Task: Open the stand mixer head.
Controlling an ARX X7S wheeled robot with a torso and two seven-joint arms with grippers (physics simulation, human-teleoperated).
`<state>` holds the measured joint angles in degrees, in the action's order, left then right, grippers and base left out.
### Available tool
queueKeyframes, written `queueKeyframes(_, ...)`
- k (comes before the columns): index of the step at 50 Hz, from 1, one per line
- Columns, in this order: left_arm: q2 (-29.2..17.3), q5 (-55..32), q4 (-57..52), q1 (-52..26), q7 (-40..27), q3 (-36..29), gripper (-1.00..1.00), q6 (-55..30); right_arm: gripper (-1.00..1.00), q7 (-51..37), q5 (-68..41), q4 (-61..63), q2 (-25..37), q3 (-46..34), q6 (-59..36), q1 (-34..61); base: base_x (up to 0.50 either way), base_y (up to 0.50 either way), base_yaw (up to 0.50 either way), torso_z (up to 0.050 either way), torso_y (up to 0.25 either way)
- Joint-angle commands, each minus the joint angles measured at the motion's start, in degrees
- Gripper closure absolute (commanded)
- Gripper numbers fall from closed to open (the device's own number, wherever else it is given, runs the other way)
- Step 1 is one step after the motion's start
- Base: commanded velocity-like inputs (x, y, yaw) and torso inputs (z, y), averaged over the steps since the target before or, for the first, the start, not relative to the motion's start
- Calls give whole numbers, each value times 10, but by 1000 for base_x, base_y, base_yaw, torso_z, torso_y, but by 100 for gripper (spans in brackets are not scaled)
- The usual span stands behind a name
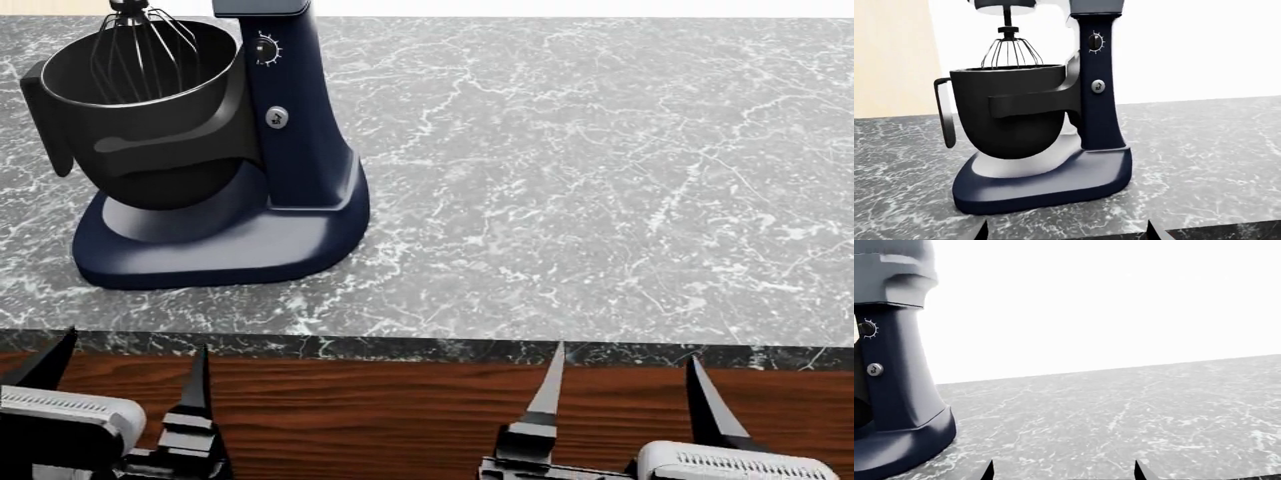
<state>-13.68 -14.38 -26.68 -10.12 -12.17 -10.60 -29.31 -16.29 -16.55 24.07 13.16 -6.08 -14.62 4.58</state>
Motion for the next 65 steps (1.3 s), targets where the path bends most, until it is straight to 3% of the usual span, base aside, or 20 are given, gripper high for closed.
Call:
queueKeyframes(1,-1,-30,-117,-76,-2,34,-100,-138,-100,-19,-56,149,10,45,-111,42,0,0,0,0,0)
queueKeyframes(19,-4,-27,-93,-51,3,22,-100,-100,-100,1,-116,135,12,72,-85,33,28,0,0,0,0)
queueKeyframes(35,-6,-34,-94,-48,-1,22,-100,-99,-100,-16,-80,125,12,56,-66,35,500,0,0,0,0)
queueKeyframes(48,-29,0,-104,-48,-2,-40,-100,-113,-100,-22,-63,117,16,39,-59,35,0,0,0,0,0)
queueKeyframes(52,-24,-20,-120,-35,9,-25,-100,-85,-100,-26,-73,113,18,48,-66,40,0,0,0,0,0)
queueKeyframes(53,-21,-27,-123,-37,5,-19,100,-98,-100,-24,-77,114,17,50,-62,40,0,0,0,0,0)
queueKeyframes(59,-35,-28,-152,-59,11,-39,100,-132,-100,-23,-86,116,20,53,-61,38,0,0,0,0,0)
queueKeyframes(65,-36,-37,-170,-145,15,-59,100,-216,-100,-28,-88,110,21,58,-60,41,0,0,0,0,0)
